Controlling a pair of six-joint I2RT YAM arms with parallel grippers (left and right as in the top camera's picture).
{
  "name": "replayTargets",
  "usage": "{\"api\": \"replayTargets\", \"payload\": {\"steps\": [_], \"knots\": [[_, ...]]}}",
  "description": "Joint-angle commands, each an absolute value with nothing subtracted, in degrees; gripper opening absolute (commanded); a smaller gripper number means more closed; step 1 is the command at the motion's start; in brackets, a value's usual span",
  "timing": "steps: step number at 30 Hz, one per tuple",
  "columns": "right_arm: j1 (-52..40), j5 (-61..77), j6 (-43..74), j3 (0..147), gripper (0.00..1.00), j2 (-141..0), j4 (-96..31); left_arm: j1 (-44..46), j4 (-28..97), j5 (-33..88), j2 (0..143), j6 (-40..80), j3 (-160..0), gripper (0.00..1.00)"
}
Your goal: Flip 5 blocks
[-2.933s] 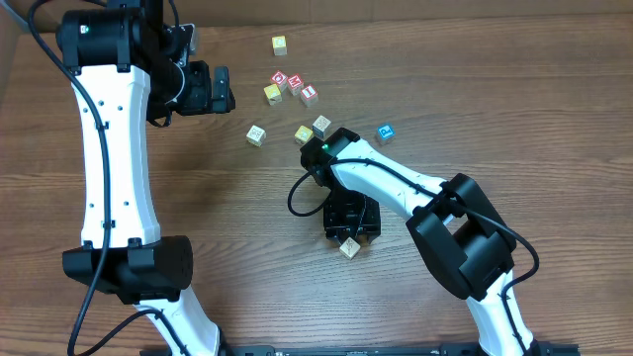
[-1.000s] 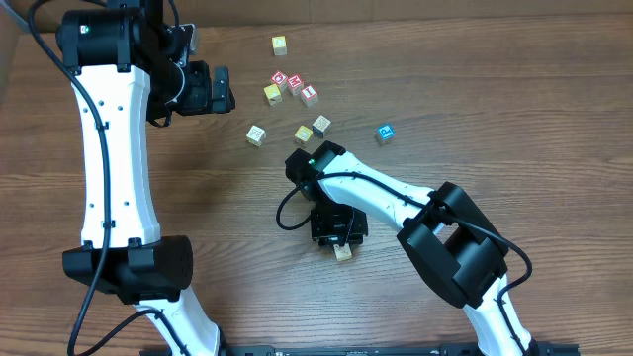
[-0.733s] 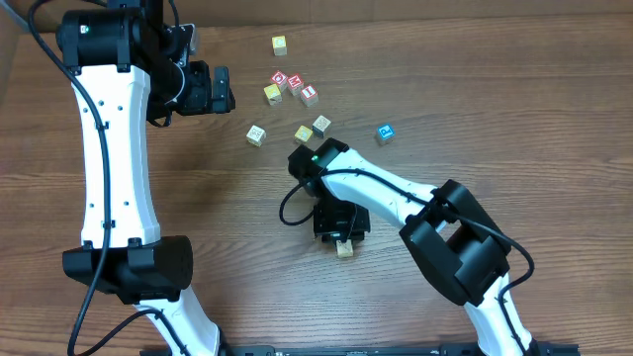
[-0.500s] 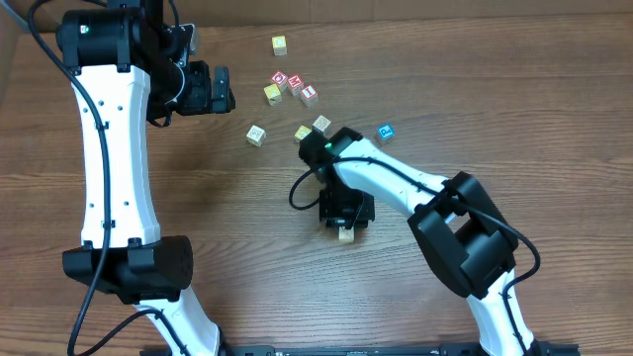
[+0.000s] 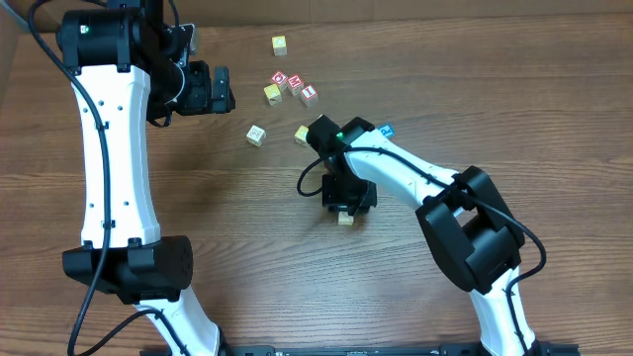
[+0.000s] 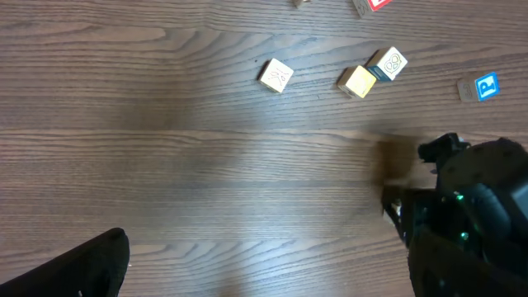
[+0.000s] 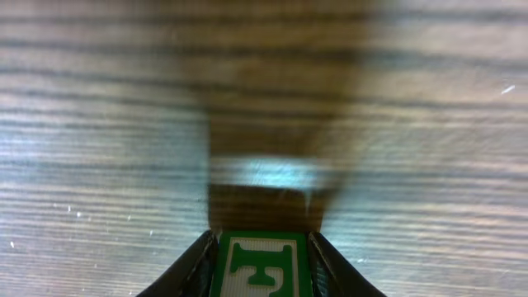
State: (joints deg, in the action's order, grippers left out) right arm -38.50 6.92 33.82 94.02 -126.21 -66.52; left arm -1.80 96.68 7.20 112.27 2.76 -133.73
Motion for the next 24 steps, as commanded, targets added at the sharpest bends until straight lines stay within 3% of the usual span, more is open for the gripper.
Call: {"api": "replayTargets", "payload": {"steps": [1,11,16,21,24], "knots": [[-36.84,4.97,32.51,96.18,0.33,-126.10,-66.98,-1.48,96.79,6.87,112.81,2.09,-133.49,1.00],[-36.25,5.21,32.53,96.62,0.39,-126.10,-68.03,-1.48,96.79,6.87,112.81,2.11,-133.49,1.00],[-36.25,5.19,32.51,96.66,0.53,-126.10,-67.94,-1.48,96.79,6.87,112.81,2.11,-133.49,1.00],[-36.23,5.21,31.16,100.95,0.57,-126.10,-70.04,-1.48,96.79,6.87,112.81,2.11,-133.49,1.00],[-36.21,4.82,26.44,107.37,0.71,-126.10,-73.58,-1.48,96.79,6.87,112.81,2.11,-133.49,1.00]]}}
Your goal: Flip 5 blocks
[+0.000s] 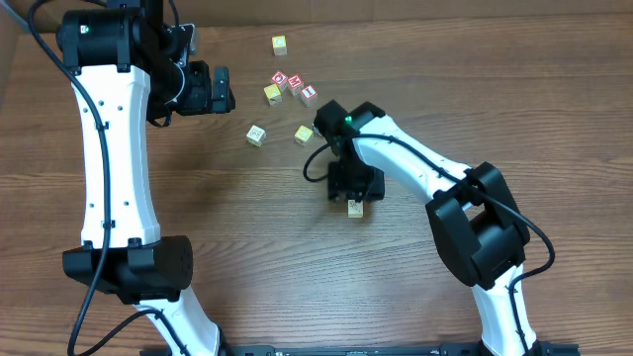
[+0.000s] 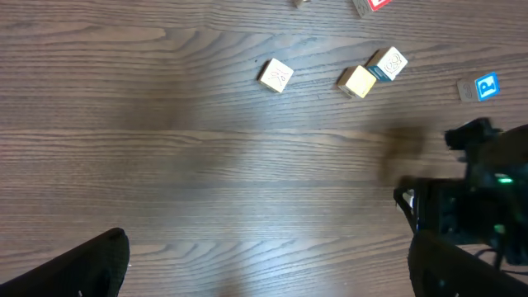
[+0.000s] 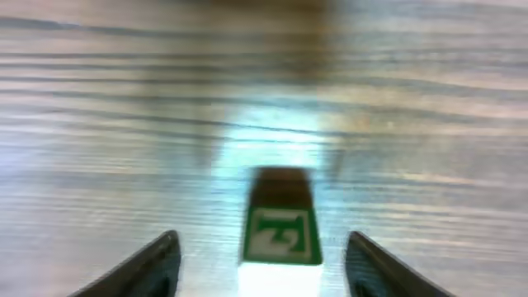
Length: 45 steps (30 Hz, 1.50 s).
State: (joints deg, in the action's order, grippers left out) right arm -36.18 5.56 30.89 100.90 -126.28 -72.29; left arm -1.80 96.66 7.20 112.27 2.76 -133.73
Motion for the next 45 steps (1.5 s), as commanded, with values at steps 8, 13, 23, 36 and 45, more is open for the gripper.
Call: {"api": "replayTargets", "payload": {"steps": [8,13,23,36,45], "knots": [[-34.04,-8.84,19.20,120.14,0.87,-126.10,-76.40,-1.48,96.79,6.87,112.81,2.11,-133.49,1.00],[-30.39,-16.62,17.93,119.96,0.93,-126.87,-72.18,-1.48,96.79,6.87,112.81,2.11,-133.49,1.00],[-21.34,-2.09,8.80,119.94,0.95,-131.22,-68.01,-1.48,96.82,6.87,112.81,2.11,-133.49,1.00],[-19.77,2.15,5.48,114.30,0.86,-133.01,-62.30,-1.48,96.82,6.87,112.81,2.09,-133.49,1.00],[-19.86,0.54,5.52,106.94,0.57,-133.01,-55.83,-1.48,96.79,6.87,112.81,2.11,-133.49,1.00]]}}
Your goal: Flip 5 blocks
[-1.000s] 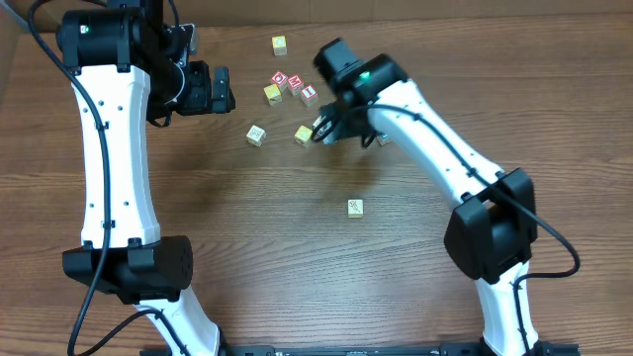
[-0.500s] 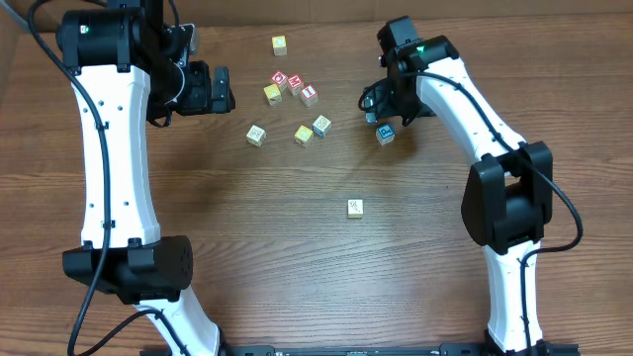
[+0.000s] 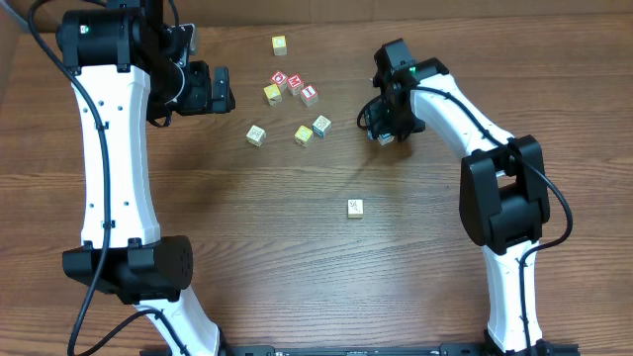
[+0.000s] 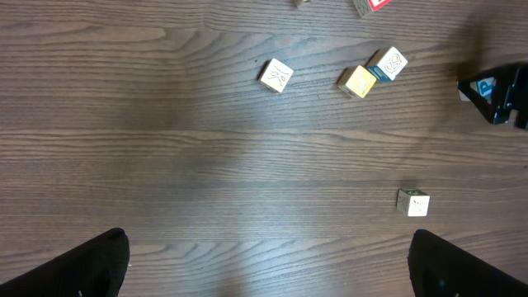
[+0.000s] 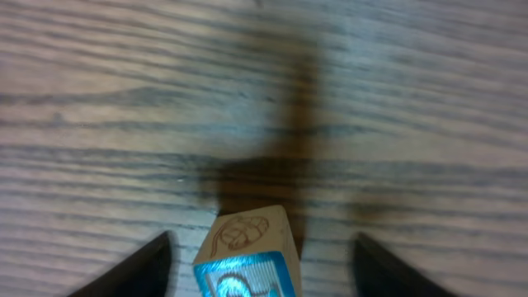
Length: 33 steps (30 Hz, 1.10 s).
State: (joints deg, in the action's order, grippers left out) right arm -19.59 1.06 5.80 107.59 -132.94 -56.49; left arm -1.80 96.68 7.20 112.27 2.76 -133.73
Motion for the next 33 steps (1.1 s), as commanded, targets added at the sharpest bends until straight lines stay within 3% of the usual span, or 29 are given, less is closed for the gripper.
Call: {"api": "replayTargets", "payload": {"steps": [1,3,5,8,14,17,18,20,21,22,28,29,31,33], "knots": [[-19.86,0.56,5.52,106.94,0.53,-132.99,-55.81,-1.48,96.82,6.87,112.81,2.09,-133.49,1.00],[-19.86,0.58,5.54,107.72,0.52,-132.66,-56.38,-1.48,96.79,6.87,112.81,2.09,-133.49,1.00],[-19.88,0.69,5.56,109.82,0.43,-132.27,-58.63,-1.48,96.79,6.87,112.81,2.11,-133.49,1.00],[-20.36,3.64,5.96,115.11,0.37,-130.72,-64.66,-1.48,96.82,6.87,112.81,2.11,-133.49,1.00],[-22.87,13.41,5.96,123.37,0.35,-126.61,-74.02,-1.48,96.79,6.87,112.81,2.11,-133.49,1.00],[-24.88,11.33,5.96,123.87,0.34,-124.25,-75.53,-1.48,96.79,6.87,112.81,2.11,-133.49,1.00],[-25.34,9.91,5.98,123.87,0.38,-123.81,-75.83,-1.48,96.79,6.87,112.81,2.11,-133.49,1.00],[-25.85,7.03,5.98,123.87,0.57,-123.59,-76.44,-1.48,96.82,6.87,112.81,2.09,-133.49,1.00],[-25.89,6.02,5.98,123.79,0.72,-123.59,-76.58,-1.48,96.79,6.87,112.81,2.11,-133.49,1.00],[-25.87,5.56,5.98,123.50,1.00,-123.68,-76.44,-1.48,96.82,6.87,112.81,2.11,-133.49,1.00],[-24.29,5.58,5.96,118.72,1.00,-123.72,-71.42,-1.48,96.82,6.87,112.81,2.11,-133.49,1.00],[-23.88,5.45,5.96,117.49,0.87,-123.76,-70.57,-1.48,96.79,6.87,112.81,2.11,-133.49,1.00],[-23.07,5.10,6.20,115.42,0.41,-123.76,-69.45,-1.48,96.79,6.87,112.81,2.11,-133.49,1.00],[-22.24,4.80,6.76,113.25,0.23,-123.76,-68.38,-1.48,96.79,6.87,112.81,2.11,-133.49,1.00]]}}
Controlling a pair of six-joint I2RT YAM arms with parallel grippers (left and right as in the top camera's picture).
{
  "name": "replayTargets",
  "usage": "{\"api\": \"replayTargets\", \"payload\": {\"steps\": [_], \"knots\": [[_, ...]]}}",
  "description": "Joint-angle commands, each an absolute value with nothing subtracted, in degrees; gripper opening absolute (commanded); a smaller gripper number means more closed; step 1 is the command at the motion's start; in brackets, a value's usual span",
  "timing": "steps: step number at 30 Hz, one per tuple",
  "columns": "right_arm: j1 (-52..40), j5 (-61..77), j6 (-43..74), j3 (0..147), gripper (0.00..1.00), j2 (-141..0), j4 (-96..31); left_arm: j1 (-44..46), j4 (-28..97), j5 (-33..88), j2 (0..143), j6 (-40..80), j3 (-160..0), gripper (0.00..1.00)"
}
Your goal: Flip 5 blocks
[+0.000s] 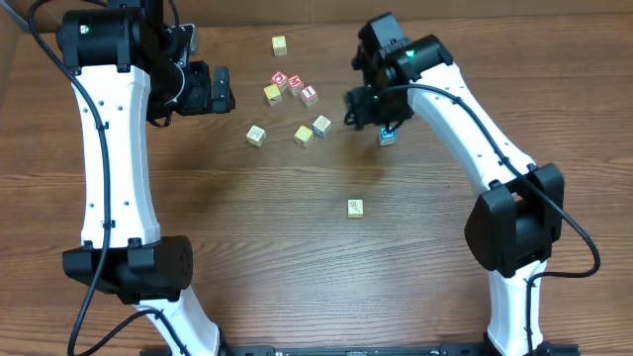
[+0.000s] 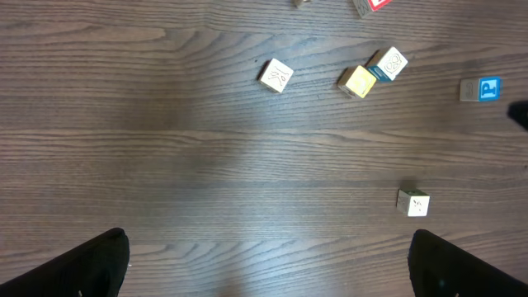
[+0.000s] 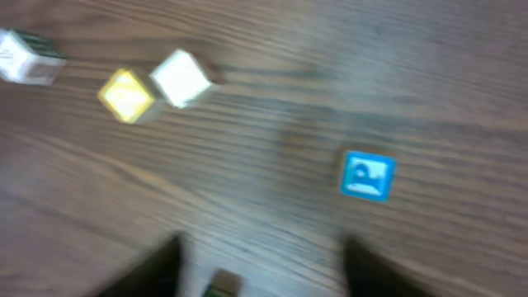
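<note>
Small picture blocks lie on the wooden table point(image 1: 247, 227). The blue-faced block point(image 1: 386, 136) point(image 3: 368, 176) point(image 2: 482, 89) rests alone with its blue face up. A pale block point(image 1: 355, 208) point(image 2: 413, 202) sits by itself mid-table. My right gripper point(image 1: 368, 107) point(image 3: 268, 272) hangs open above the table, just left of the blue block, and holds nothing. In a blurred right wrist view, a yellow block point(image 3: 125, 95) and a white block point(image 3: 183, 77) show. My left gripper point(image 1: 220, 89) point(image 2: 272, 264) is open and raised at the back left.
A cluster of blocks lies at the back: red-faced blocks point(image 1: 296, 83), a yellow one point(image 1: 272, 93), a lone one point(image 1: 280, 44), and three in a row, including the left one point(image 1: 256, 134) point(image 2: 276, 74) and the middle one point(image 2: 357, 81).
My right gripper was low with its open fingers around the blue block. It now stands higher and a little to the left, and the blue block lies free. The left arm has not moved.
At first my right gripper was shut on a green-letter block at mid-table. Then it stood open over that block, released on the wood. Later it was at the blue block on the right. Now it is raised beside that block.
</note>
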State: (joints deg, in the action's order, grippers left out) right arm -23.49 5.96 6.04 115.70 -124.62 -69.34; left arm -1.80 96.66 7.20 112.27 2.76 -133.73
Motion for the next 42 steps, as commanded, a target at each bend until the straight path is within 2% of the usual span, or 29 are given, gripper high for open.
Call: {"api": "replayTargets", "payload": {"steps": [1,5,10,11,12,13,14,15,17,20,26,34,41,42], "knots": [[-21.91,4.23,7.60,112.09,0.13,-123.76,-67.44,-1.48,96.79,6.87,112.81,2.11,-133.49,1.00],[-21.12,3.44,7.92,108.47,0.04,-123.76,-63.94,-1.48,96.79,6.87,112.81,2.11,-133.49,1.00],[-21.15,3.33,7.92,107.07,0.04,-123.76,-61.91,-1.48,96.79,6.87,112.81,2.09,-133.49,1.00],[-21.15,2.74,7.92,107.09,0.23,-123.79,-61.47,-1.48,96.79,6.87,112.81,2.11,-133.49,1.00],[-21.15,2.11,7.92,107.07,0.49,-123.79,-61.12,-1.48,96.79,6.87,112.81,2.11,-133.49,1.00],[-21.15,1.50,7.92,107.07,0.65,-123.79,-60.82,-1.48,96.79,6.87,112.81,2.09,-133.49,1.00],[-21.15,0.91,7.92,107.07,0.75,-123.79,-60.45,-1.48,96.79,6.87,112.81,2.11,-133.49,1.00],[-21.15,0.54,7.92,107.07,0.80,-123.79,-60.20,-1.48,96.79,6.87,112.81,2.11,-133.49,1.00],[-21.12,0.45,7.92,107.07,0.79,-123.90,-60.05,-1.48,96.79,6.87,112.81,2.11,-133.49,1.00],[-21.15,0.47,7.94,107.07,0.68,-124.14,-59.86,-1.48,96.82,6.87,112.81,2.11,-133.49,1.00],[-21.15,0.45,7.92,104.53,0.67,-124.31,-58.19,-1.48,96.79,6.87,112.81,2.11,-133.49,1.00],[-21.08,0.03,7.92,94.67,0.67,-124.33,-48.45,-1.48,96.79,6.87,112.81,2.11,-133.49,1.00],[-21.08,0.03,7.94,94.52,0.32,-124.03,-46.81,-1.48,96.79,6.87,112.81,2.11,-133.49,1.00],[-21.08,0.05,8.03,95.07,0.30,-123.96,-47.00,-1.48,96.79,6.87,112.81,2.11,-133.49,1.00]]}}
